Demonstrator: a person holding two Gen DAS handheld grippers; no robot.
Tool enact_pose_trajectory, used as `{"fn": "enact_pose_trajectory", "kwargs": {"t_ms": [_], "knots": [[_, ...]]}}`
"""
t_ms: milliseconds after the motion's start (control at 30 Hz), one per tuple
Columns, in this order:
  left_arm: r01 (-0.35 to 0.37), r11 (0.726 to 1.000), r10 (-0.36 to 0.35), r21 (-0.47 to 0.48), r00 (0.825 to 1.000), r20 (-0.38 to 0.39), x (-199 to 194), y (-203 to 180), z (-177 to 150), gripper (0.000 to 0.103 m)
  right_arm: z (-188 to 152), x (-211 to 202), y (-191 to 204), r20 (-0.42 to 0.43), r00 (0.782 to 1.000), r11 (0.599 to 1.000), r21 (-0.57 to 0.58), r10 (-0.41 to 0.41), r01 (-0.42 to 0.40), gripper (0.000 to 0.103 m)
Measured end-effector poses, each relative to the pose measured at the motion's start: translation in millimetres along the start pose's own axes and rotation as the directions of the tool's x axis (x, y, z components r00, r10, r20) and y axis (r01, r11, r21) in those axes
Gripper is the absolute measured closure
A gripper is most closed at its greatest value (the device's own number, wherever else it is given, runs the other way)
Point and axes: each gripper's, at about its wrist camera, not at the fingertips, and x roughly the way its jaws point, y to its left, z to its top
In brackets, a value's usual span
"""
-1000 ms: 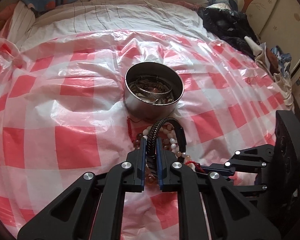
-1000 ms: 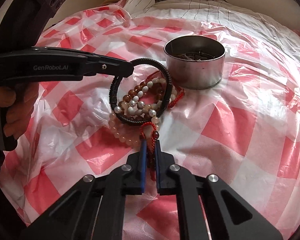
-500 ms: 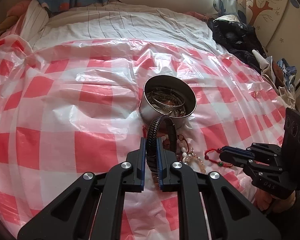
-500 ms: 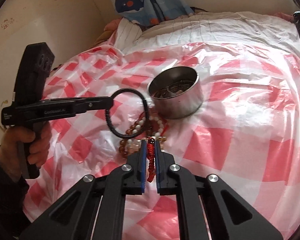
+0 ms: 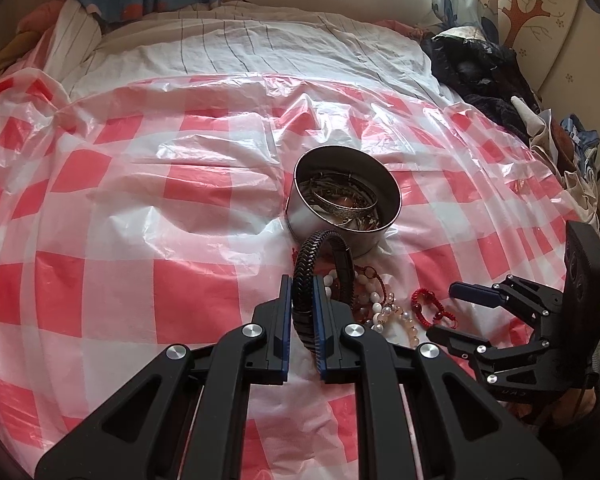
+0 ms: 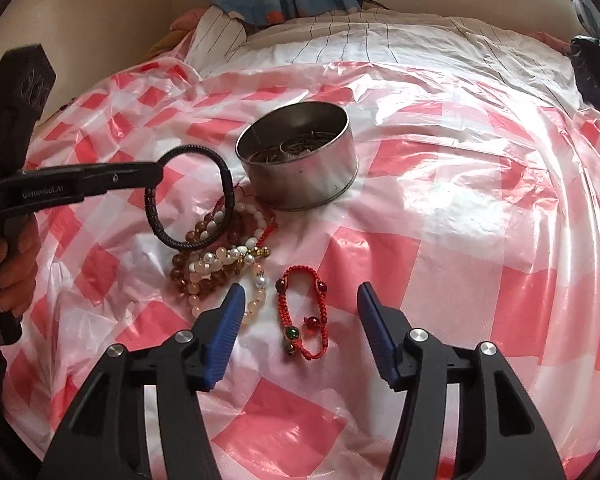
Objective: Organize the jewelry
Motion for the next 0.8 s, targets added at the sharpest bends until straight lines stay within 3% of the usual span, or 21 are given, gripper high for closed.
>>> {"fn": "enact_pose_trajectory", "kwargs": {"t_ms": [100, 167, 333, 467, 800], "knots": [[0.000, 1.000, 0.000, 0.004, 1.000, 0.000, 0.3, -0.8, -0.3, 0.094, -5.1, 10.9, 5.6, -0.045, 0.997, 0.996, -0.063, -0.067, 0.064, 0.052], [-0.001, 1.000, 0.000, 0.008, 1.000, 0.003, -0.5, -0.8, -0.6, 0.094, -5.1, 9.2, 2.3, -0.044, 0.998, 0.998, -0.045, -0.038, 0.036, 0.090], [0.011, 1.000, -0.011, 0.003, 1.000, 0.015, -4.3, 0.8, 0.4, 0.094, -0.9, -9.5, -9.4, 0.053, 0.994, 0.994, 0.047, 0.097, -0.099, 0.097], [0.018, 1.000, -0.018, 0.003, 0.999, 0.027, -6.7, 0.5, 0.4, 0.094, 5.8, -24.0, -12.6, 0.135, 0.982, 0.985, 0.085, 0.135, -0.147, 0.097], [0.021, 1.000, -0.022, 0.018, 0.999, 0.039, -8.6, -4.0, 0.7, 0.094, 11.3, -35.1, -8.9, 0.196, 0.971, 0.985, 0.076, 0.135, -0.152, 0.097]]}}
